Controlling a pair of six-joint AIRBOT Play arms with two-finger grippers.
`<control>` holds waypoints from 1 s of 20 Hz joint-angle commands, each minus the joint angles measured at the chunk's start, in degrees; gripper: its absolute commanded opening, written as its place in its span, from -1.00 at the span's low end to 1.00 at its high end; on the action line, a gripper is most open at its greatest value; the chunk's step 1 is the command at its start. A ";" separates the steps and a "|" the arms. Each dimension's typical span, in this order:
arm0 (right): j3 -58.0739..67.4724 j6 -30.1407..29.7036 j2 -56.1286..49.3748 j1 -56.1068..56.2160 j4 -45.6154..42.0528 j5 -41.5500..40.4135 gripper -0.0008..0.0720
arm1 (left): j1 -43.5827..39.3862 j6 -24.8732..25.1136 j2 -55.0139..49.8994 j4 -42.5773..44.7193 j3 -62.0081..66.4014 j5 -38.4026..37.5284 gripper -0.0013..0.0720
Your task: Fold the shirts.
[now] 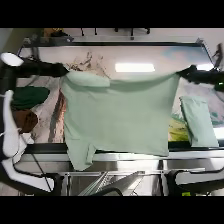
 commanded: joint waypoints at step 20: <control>-6.60 -6.95 -10.97 2.32 -2.03 -0.02 -0.93 | 3.91 1.90 -10.86 4.31 4.11 -3.37 -0.92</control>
